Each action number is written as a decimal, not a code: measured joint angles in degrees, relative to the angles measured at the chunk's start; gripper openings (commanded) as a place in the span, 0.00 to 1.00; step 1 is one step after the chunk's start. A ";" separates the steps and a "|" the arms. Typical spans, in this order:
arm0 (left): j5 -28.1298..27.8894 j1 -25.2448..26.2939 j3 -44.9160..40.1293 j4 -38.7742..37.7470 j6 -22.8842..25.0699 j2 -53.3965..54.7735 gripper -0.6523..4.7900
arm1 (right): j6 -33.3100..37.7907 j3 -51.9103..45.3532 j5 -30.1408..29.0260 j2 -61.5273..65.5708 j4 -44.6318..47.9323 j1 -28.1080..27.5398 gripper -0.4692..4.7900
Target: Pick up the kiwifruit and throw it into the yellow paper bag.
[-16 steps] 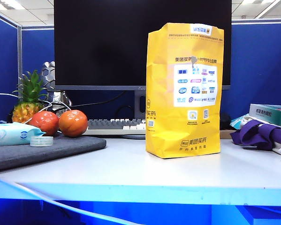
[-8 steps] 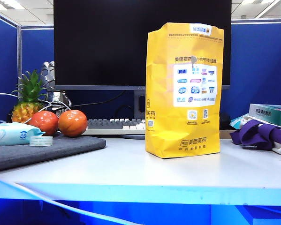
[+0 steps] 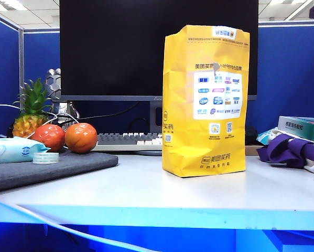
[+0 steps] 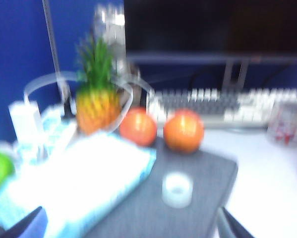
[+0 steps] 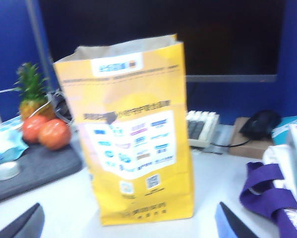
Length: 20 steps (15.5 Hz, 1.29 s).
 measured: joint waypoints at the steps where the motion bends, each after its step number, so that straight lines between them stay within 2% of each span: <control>1: -0.07 0.00 -1.70 0.15 0.00 0.00 1.00 | 0.04 -0.70 0.09 0.00 0.04 -0.02 1.00; 9: 0.15 0.00 -4.50 0.79 0.00 0.00 1.00 | 0.20 -7.34 0.20 0.04 -0.81 -0.02 1.00; 14: 0.15 0.00 -7.30 -0.44 -0.68 0.02 1.00 | 4.07 -7.39 0.13 0.00 1.03 -0.02 1.00; 20: 0.59 0.00 -7.34 -4.50 -2.16 0.02 1.00 | 4.66 -7.39 0.15 0.00 -2.14 -0.02 1.00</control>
